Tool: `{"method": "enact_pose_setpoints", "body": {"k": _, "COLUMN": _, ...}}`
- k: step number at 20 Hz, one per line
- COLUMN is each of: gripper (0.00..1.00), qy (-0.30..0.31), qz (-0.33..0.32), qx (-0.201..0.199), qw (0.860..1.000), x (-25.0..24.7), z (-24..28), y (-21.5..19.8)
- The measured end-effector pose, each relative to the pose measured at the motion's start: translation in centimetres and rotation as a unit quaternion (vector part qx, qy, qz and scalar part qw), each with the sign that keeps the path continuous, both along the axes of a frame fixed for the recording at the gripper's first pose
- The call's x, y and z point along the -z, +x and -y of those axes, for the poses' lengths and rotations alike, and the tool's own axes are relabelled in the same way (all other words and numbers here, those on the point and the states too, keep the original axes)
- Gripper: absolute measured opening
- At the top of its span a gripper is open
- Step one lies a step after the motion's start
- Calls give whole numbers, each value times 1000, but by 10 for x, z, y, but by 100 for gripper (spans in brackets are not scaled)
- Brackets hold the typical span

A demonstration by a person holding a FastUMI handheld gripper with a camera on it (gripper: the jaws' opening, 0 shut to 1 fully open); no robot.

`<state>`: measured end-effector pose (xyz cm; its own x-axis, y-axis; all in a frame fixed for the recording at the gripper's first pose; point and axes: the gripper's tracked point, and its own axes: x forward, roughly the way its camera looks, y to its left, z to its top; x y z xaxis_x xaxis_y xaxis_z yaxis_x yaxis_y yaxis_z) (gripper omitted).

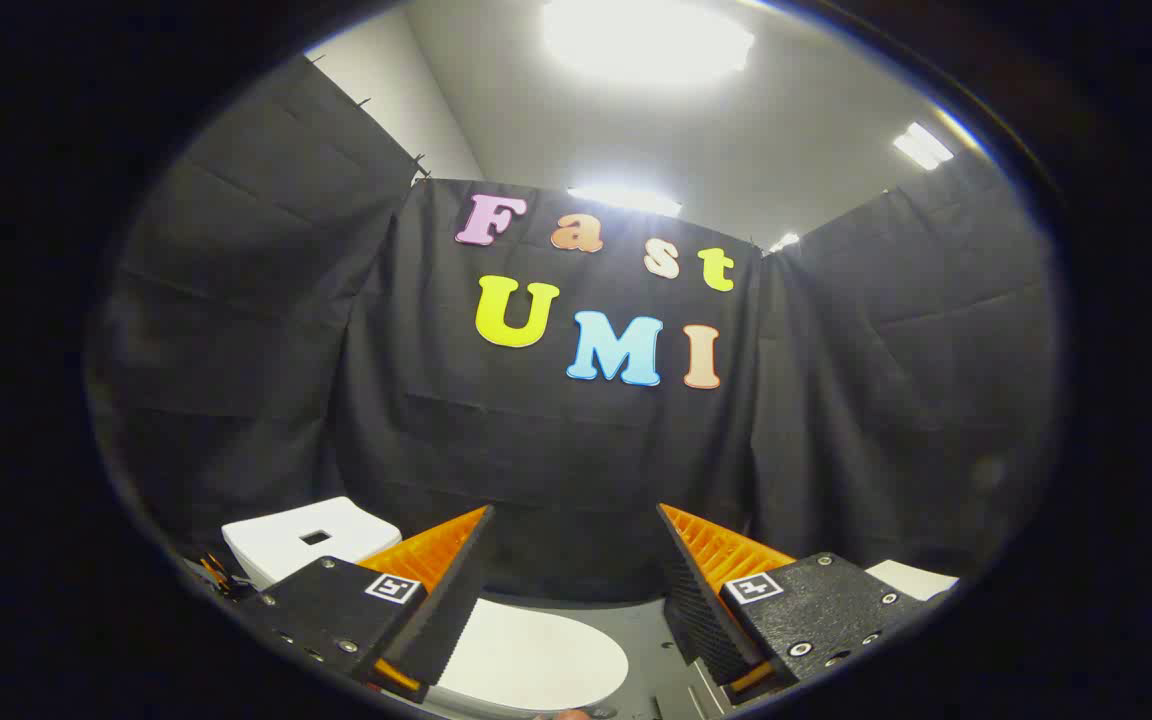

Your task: Open the toilet lid.

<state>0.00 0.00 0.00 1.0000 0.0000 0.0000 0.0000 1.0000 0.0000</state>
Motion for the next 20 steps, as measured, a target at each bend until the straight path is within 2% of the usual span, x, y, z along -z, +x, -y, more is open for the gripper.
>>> {"method": "enact_pose_setpoints", "body": {"k": 8, "gripper": 95, "qy": -6, "qz": -7, "qx": -9, "qw": 1000, "x": 4, "z": -4, "y": 1}}
{"method": "enact_pose_setpoints", "body": {"k": 20, "gripper": 95, "qy": 36, "qz": -20, "qx": -8, "qw": 999, "x": 22, "z": 2, "y": 9}}
